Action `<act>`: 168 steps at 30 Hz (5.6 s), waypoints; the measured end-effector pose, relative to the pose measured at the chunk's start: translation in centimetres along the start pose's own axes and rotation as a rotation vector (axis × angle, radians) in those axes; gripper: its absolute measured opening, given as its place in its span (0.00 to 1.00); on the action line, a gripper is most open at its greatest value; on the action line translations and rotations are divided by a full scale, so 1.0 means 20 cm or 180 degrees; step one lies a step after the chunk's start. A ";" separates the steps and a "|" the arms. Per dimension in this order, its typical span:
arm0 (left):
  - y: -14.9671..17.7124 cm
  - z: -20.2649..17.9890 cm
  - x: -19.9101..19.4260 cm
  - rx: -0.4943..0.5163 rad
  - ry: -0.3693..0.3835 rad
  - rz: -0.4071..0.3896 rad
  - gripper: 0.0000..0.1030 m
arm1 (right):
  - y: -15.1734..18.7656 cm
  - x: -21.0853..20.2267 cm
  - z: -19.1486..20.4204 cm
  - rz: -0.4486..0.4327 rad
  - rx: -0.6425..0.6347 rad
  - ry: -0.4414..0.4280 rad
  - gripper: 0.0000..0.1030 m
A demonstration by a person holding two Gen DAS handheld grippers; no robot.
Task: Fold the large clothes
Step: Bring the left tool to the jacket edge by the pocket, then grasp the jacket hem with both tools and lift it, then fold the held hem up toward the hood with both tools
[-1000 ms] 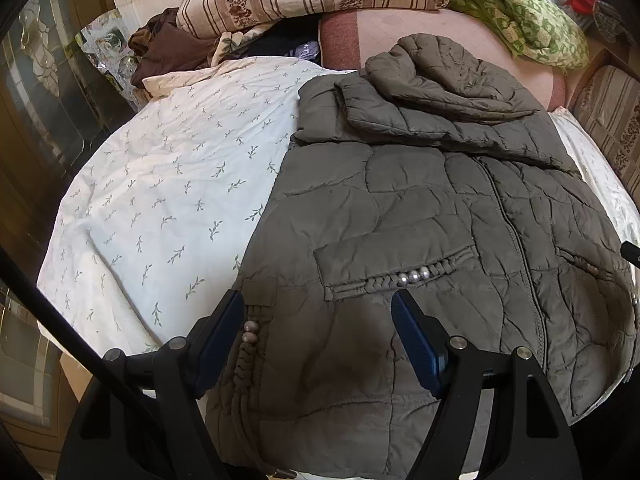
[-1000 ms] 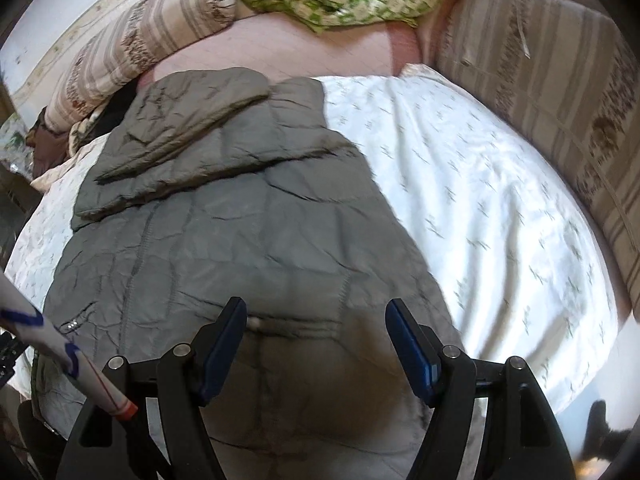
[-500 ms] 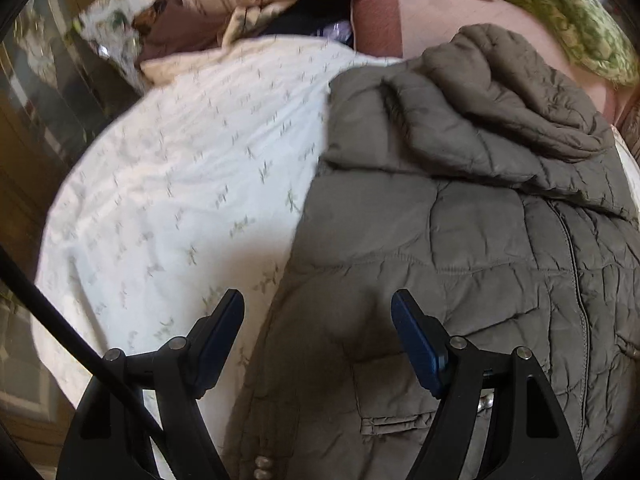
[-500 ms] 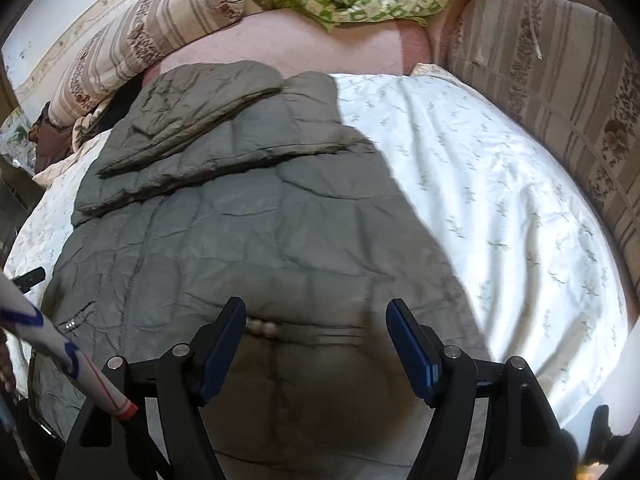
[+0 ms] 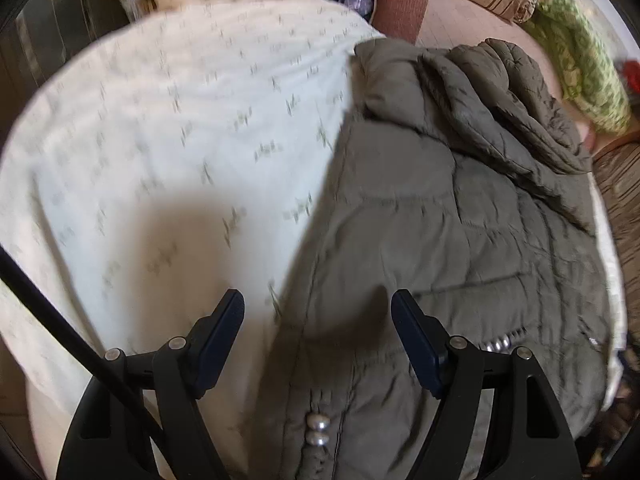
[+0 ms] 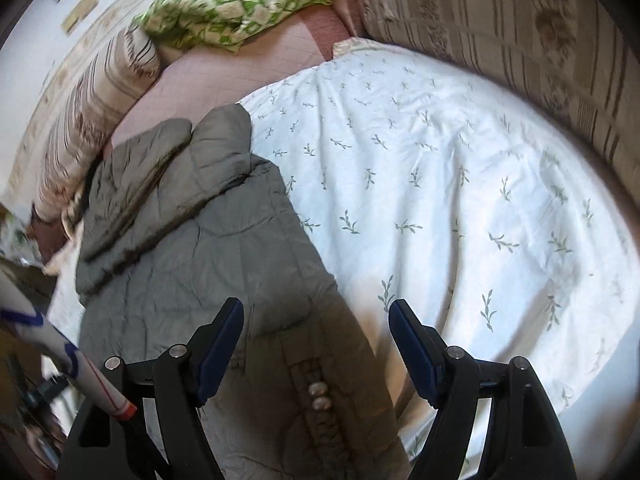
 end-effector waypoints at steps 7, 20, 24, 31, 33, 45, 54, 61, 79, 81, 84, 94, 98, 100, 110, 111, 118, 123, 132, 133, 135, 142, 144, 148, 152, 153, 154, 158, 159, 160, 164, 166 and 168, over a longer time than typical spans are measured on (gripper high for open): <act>0.06 0.02 0.05 -0.0231 0.0663 0.0279 0.73 | 0.09 0.19 -0.07 0.0597 0.0460 -0.0569 0.77; 0.22 0.09 -0.06 -0.0604 0.1427 0.0472 0.73 | 0.20 0.10 -0.01 0.0739 0.0251 -0.0857 0.77; 0.30 0.09 -0.11 -0.0608 0.1502 0.0466 0.73 | 0.24 0.08 -0.01 0.0763 0.0201 -0.0876 0.77; 0.34 0.05 -0.22 -0.0599 0.1488 0.0285 0.58 | 0.27 -0.01 0.01 0.0763 0.0214 -0.1038 0.64; 0.36 0.04 -0.24 -0.0494 0.1357 0.0243 0.49 | 0.28 -0.04 0.01 0.0778 0.0163 -0.1061 0.59; 0.50 -0.02 -0.18 -0.0297 0.1393 0.0358 0.49 | 0.39 -0.08 0.00 0.0881 0.0000 -0.1091 0.50; 0.55 -0.02 -0.18 -0.0502 0.1480 0.0146 0.70 | 0.48 -0.07 0.08 0.0910 -0.0415 -0.0733 0.51; 0.56 -0.11 -0.20 -0.0236 0.1155 0.0105 0.72 | 0.57 -0.02 0.13 0.0862 -0.0451 -0.0523 0.79; 0.54 -0.09 -0.23 -0.0714 0.1341 0.0228 0.68 | 0.46 -0.17 0.18 0.0563 -0.0207 -0.0733 0.34; 0.54 -0.10 -0.21 -0.0740 0.1307 0.0281 0.68 | 0.47 -0.14 0.18 0.0617 -0.0159 -0.0743 0.39; 0.55 -0.13 -0.23 -0.0702 0.1229 0.0261 0.68 | 0.49 -0.09 0.18 0.0689 -0.0153 -0.0685 0.40; 0.48 -0.16 -0.34 -0.0595 0.0898 0.0115 0.19 | 0.46 -0.09 0.21 0.0723 -0.0187 -0.0760 0.24; 0.46 -0.18 -0.37 -0.0479 0.0808 0.0056 0.19 | 0.44 -0.13 0.25 0.0663 -0.0197 -0.0823 0.23; 0.46 -0.20 -0.37 -0.0437 0.0746 0.0057 0.19 | 0.44 -0.13 0.25 0.0654 -0.0252 -0.0810 0.23; 0.49 -0.22 -0.33 -0.0261 0.0536 0.0093 0.19 | 0.53 -0.04 0.21 0.0744 -0.0124 -0.0687 0.46; 0.50 -0.22 -0.33 -0.0243 0.0524 0.0097 0.19 | 0.53 -0.03 0.22 0.0744 -0.0127 -0.0684 0.44; 0.48 -0.22 -0.41 -0.0241 0.0561 -0.0055 0.17 | 0.48 -0.12 0.25 0.0635 -0.0053 -0.0838 0.20; 0.44 -0.23 -0.51 -0.0241 0.0600 -0.0202 0.16 | 0.44 -0.19 0.28 0.0529 -0.0014 -0.0937 0.19; 0.39 -0.26 -0.63 -0.0196 0.0623 -0.0326 0.16 | 0.37 -0.34 0.36 0.0361 -0.0145 -0.1091 0.19; 0.39 -0.26 -0.63 -0.0184 0.0603 -0.0321 0.16 | 0.37 -0.35 0.36 0.0351 -0.0164 -0.1098 0.19; 0.38 -0.26 -0.64 -0.0183 0.0587 -0.0309 0.16 | 0.36 -0.37 0.37 0.0340 -0.0197 -0.1099 0.19; 0.36 -0.28 -0.70 -0.0015 0.0485 -0.0343 0.16 | 0.34 -0.41 0.37 0.0351 -0.0272 -0.1103 0.19; 0.35 -0.29 -0.74 0.0084 0.0450 -0.0410 0.16 | 0.33 -0.42 0.37 0.0358 -0.0307 -0.1110 0.19; 0.32 -0.32 -0.77 0.0190 0.0424 -0.0479 0.16 | 0.30 -0.43 0.38 0.0358 -0.0361 -0.1124 0.19; 0.30 -0.32 -0.77 0.0247 0.0413 -0.0482 0.16 | 0.27 -0.43 0.38 0.0346 -0.0383 -0.1163 0.19; 0.30 -0.32 -0.78 0.0258 0.0412 -0.0487 0.16 | 0.26 -0.43 0.38 0.0342 -0.0391 -0.1176 0.19; 0.30 -0.32 -0.78 0.0266 0.0409 -0.0498 0.16 | 0.25 -0.43 0.39 0.0333 -0.0400 -0.1186 0.19; 0.29 -0.31 -0.81 0.0327 0.0368 -0.0578 0.16 | 0.23 -0.46 0.39 0.0308 -0.0458 -0.1227 0.19; 0.29 -0.31 -0.81 0.0345 0.0349 -0.0597 0.16 | 0.22 -0.46 0.39 0.0306 -0.0470 -0.1237 0.19; 0.29 -0.31 -0.81 0.0358 0.0340 -0.0605 0.16 | 0.22 -0.47 0.40 0.0300 -0.0480 -0.1245 0.19; 0.28 -0.30 -0.81 0.0399 0.0332 -0.0619 0.16 | 0.20 -0.47 0.40 0.0286 -0.0516 -0.1266 0.19; 0.27 -0.31 -0.81 0.0417 0.0321 -0.0643 0.16 | 0.19 -0.47 0.40 0.0279 -0.0529 -0.1274 0.19; 0.26 -0.31 -0.81 0.0431 0.0318 -0.0665 0.16 | 0.18 -0.47 0.42 0.0260 -0.0561 -0.1273 0.19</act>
Point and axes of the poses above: each gripper's, at about its wrist camera, not at the fingertips, and x roughly the way its jaws point, z to its left, y to its underside, the point moved 3 cm from there along x, roughly the way its jaws point, and after that the axes turned 9 degrees about -z, right-handed, at the moved point
